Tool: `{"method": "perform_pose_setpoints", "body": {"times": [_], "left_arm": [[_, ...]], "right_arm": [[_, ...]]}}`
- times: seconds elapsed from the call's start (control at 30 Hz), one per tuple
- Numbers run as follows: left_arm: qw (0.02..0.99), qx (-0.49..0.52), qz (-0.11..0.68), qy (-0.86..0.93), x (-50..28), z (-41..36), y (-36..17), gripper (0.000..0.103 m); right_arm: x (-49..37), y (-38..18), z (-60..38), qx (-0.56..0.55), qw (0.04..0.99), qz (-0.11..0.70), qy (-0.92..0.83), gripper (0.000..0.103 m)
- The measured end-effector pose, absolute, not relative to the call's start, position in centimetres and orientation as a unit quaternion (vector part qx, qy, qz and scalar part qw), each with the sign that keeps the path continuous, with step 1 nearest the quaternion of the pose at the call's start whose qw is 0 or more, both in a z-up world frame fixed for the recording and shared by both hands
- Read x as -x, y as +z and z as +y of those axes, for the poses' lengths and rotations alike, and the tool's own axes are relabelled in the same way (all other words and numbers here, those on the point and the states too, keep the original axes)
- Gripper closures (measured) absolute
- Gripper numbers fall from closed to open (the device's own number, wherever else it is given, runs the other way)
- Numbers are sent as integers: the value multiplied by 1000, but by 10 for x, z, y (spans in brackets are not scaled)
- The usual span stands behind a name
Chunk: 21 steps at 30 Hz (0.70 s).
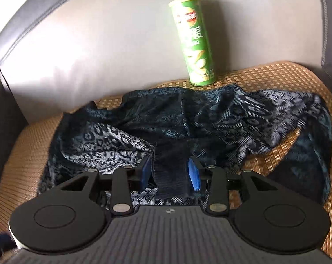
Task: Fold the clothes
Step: 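Release the garment with both grippers and lift them above the seat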
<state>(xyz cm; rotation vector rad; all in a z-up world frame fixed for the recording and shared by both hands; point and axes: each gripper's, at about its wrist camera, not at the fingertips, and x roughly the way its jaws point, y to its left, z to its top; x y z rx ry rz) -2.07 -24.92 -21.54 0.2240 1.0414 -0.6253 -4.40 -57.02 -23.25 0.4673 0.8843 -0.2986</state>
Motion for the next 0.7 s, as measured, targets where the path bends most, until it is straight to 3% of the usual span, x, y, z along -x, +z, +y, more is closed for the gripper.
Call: {"method": "perform_pose_setpoints", "body": {"times": [0.23, 0.27, 0.3, 0.37, 0.7], "left_arm": [[799, -143, 489, -319, 19, -307, -224, 47], [797, -146, 492, -319, 19, -311, -225, 47], [795, -148, 495, -318, 19, -313, -225, 46], [793, -151, 499, -317, 19, -316, -224, 46], [760, -131, 531, -349, -11, -334, -205, 42]], "right_arm": [[-8, -273, -558, -163, 858, 468, -134, 52], [-11, -279, -560, -155, 853, 478, -141, 55], [-9, -281, -565, -159, 851, 479, -146, 74], [-1, -278, -579, -187, 848, 472, -153, 96], [70, -195, -641, -339, 873, 346, -55, 100]]}}
